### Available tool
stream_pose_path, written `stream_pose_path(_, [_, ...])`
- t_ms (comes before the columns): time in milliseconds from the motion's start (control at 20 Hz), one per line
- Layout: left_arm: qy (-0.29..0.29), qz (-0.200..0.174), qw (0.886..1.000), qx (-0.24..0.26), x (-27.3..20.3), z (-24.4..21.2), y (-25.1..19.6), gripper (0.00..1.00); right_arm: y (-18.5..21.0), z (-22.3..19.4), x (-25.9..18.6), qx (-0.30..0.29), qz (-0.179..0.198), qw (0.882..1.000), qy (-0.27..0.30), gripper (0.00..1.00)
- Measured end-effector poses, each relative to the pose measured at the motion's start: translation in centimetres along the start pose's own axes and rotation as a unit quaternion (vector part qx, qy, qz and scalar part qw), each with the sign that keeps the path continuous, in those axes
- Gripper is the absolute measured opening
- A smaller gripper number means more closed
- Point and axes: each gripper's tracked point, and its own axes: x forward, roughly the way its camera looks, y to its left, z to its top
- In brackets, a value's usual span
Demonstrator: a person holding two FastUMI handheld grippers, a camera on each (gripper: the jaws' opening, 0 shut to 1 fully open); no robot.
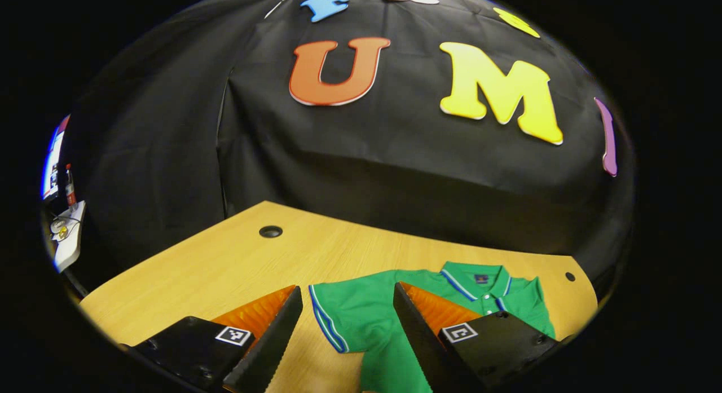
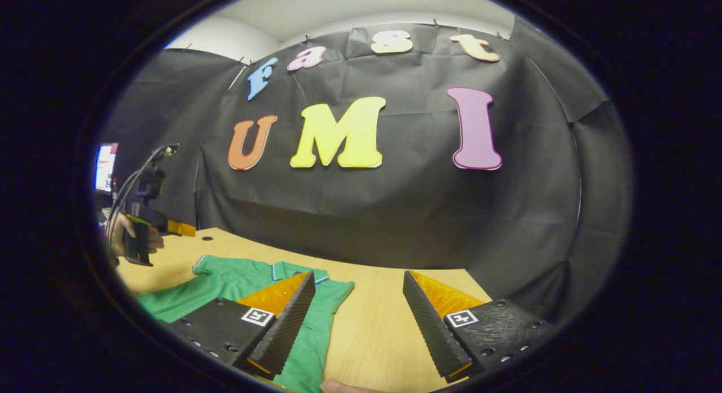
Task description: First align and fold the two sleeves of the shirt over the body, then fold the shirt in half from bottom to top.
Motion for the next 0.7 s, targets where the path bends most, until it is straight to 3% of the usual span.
stream_pose_path(100, [0.04,0.0,0.999,-0.011,2.0,-1.9,0.7,1.0,0.0,-0.3,0.1,0.007,0.002,1.0,0.005,0.93])
stream_pose_path(200, [0.064,-0.025,0.998,-0.011,4.0,-3.5,0.1,1.0,0.4,-1.2,0.5,0.007,0.009,1.0,0.016,0.93])
stream_pose_path(250, [0.075,-0.017,0.997,-0.004,4.8,-4.4,0.3,0.97,0.9,-1.6,0.6,0.008,0.016,1.0,0.024,0.95])
stream_pose_path(300, [0.085,-0.004,0.996,0.0,5.7,-5.2,0.7,0.87,1.2,-2.0,0.7,0.01,0.022,0.999,0.029,0.95])
stream_pose_path(400, [0.099,0.018,0.995,-0.004,6.2,-6.2,1.6,0.86,1.7,-2.4,0.6,0.01,0.031,0.999,0.037,0.95])
stream_pose_path(500, [0.107,0.016,0.994,-0.022,6.6,-6.9,1.4,0.84,1.6,-2.5,0.6,0.011,0.031,0.999,0.038,0.95])
stream_pose_path(600, [0.105,0.03,0.994,-0.009,7.0,-7.0,1.9,0.81,1.8,-2.4,0.6,0.015,0.033,0.999,0.038,0.95])
stream_pose_path(650, [0.104,0.042,0.994,-0.005,7.2,-7.0,2.1,0.77,1.8,-2.4,0.6,0.016,0.034,0.999,0.039,0.95])
stream_pose_path(700, [0.102,0.054,0.993,0.001,7.4,-7.1,2.2,0.64,1.9,-2.4,0.6,0.017,0.036,0.998,0.04,0.95])
